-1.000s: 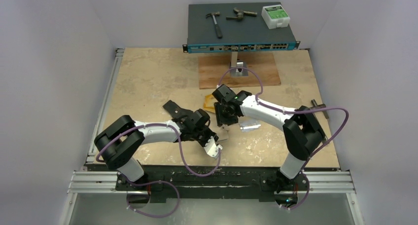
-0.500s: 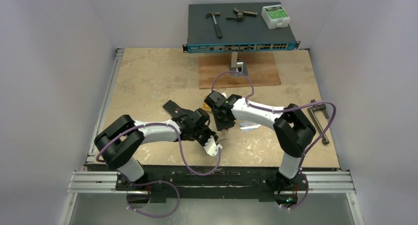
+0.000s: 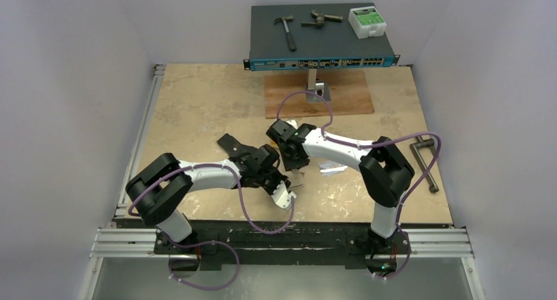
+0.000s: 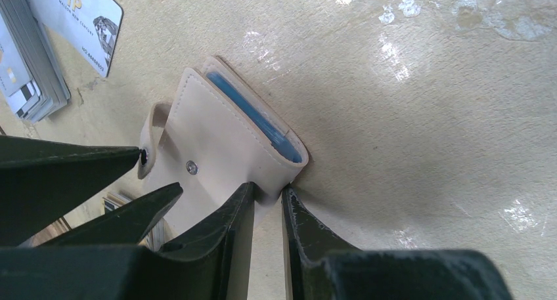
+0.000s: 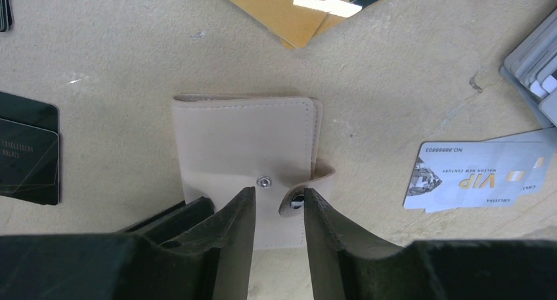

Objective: Put the credit cards into the card holder
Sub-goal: Close the card holder at the center of the board.

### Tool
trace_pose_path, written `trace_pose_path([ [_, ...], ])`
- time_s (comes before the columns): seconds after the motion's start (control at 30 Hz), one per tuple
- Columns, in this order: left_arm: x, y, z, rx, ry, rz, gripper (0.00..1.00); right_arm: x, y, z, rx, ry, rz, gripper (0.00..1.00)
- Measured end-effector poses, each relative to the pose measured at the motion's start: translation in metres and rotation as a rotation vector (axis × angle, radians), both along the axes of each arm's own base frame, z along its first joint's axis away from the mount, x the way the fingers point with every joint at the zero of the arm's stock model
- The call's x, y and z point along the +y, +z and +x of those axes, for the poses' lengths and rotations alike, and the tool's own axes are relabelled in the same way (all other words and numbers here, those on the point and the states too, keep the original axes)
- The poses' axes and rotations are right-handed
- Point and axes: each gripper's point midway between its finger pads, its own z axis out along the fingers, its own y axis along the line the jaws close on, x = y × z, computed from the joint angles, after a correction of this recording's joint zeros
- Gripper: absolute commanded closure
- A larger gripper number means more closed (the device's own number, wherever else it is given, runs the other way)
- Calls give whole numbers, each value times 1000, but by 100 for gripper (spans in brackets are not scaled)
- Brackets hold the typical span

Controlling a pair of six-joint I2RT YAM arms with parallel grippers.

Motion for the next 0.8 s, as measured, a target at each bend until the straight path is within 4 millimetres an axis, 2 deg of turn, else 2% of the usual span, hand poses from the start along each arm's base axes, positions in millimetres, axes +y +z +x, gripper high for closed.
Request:
trace_pose_path([
  [0.43, 0, 0, 0, 1, 1, 0, 83, -8, -5, 1, -5, -16, -51, 100],
  [0.63, 0, 0, 0, 1, 1, 0, 83, -11, -4, 1, -10, -26, -66, 100],
  [0.8, 0, 0, 0, 1, 1, 0, 84, -5, 2, 0, -11, -34, -19, 100],
])
